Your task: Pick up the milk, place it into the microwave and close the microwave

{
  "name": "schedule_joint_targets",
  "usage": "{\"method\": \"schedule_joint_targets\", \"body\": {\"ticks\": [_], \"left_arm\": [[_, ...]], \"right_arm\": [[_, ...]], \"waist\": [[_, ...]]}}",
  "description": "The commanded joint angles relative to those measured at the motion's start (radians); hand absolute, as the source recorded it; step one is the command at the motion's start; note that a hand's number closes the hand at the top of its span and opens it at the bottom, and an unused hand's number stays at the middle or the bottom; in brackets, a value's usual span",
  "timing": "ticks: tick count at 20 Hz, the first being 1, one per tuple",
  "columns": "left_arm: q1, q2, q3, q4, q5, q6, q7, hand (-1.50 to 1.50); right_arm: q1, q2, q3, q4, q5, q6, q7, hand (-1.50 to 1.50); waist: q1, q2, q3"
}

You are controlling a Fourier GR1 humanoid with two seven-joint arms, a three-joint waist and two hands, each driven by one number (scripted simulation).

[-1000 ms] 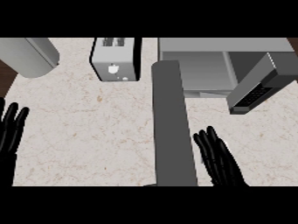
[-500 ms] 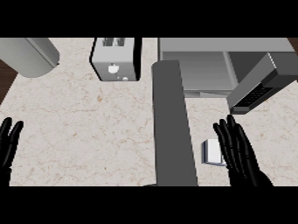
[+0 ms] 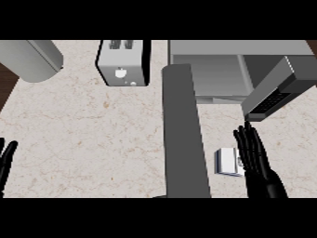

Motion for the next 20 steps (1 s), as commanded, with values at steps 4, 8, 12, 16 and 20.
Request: {"method": "schedule_joint_targets", "body": {"ticks": [4, 8, 12, 16, 20], "left_arm": [[0.017, -0.013, -0.004, -0.034, 0.003, -0.017, 0.011, -1.50], [0.002, -0.023, -0.009, -0.035, -0.015, -0.013, 0.026, -1.50], [0.018, -0.014, 0.019, -0.016, 0.016, -0.042, 0.019, -1.50], [0.030, 0.020, 0.097, -0.045, 0.095, -0.090, 0.028, -1.50], [0.094, -0.032, -0.016, 0.006, -0.014, -0.072, -0.096, -1.50]], "right_arm": [[0.015, -0.020, -0.140, 0.251, -0.107, 0.071, -0.238, -1.50], [-0.027, -0.048, -0.207, 0.330, -0.113, 0.098, -0.253, -1.50], [-0.042, -0.044, -0.225, 0.435, -0.113, 0.134, -0.333, -1.50], [-0.052, -0.078, -0.263, 0.429, -0.136, 0.174, -0.314, -1.50], [-0.091, -0.022, -0.230, 0.595, -0.052, 0.146, -0.456, -1.50]], "waist": [[0.000, 0.001, 0.001], [-0.001, 0.001, 0.000], [0.000, 0.001, 0.000], [0.001, 0.000, 0.000], [0.003, 0.000, 0.000]]}}
